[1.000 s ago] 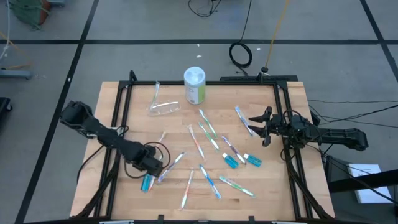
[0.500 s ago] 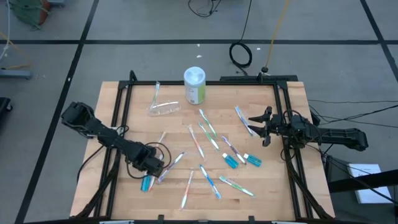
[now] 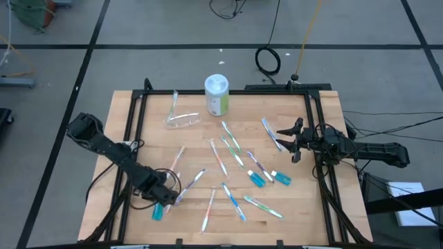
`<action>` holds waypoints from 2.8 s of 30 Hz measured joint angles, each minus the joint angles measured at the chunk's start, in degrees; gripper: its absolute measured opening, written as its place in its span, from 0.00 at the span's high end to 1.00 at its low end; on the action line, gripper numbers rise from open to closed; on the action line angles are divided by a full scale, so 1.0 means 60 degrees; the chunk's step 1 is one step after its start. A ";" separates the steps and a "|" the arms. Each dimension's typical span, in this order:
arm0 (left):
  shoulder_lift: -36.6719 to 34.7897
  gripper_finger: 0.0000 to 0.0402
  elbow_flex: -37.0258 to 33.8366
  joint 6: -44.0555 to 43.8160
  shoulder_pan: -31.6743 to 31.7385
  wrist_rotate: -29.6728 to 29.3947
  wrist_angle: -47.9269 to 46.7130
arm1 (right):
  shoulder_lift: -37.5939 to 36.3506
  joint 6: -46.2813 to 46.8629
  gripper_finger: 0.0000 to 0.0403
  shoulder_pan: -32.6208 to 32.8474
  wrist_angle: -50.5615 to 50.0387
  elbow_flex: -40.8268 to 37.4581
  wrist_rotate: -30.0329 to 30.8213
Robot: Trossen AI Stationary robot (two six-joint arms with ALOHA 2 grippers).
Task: Pick & Place toothbrushing station
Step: Put the left mouthwash into the transparent organizer
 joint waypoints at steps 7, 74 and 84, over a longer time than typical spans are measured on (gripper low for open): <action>0.0000 0.61 0.0000 -0.0316 -0.0224 -0.0005 0.0062 | -0.0003 0.0030 0.58 0.0001 -0.0001 0.0000 0.0000; 0.1316 0.78 0.0015 1.0288 0.8250 -1.3334 0.4257 | -0.0004 0.1283 0.58 0.0000 0.0000 0.0003 0.0001; 0.1228 0.78 0.0017 1.0780 0.8574 -1.2383 0.4295 | -0.0004 0.1290 0.58 0.0000 -0.0004 0.0001 0.0004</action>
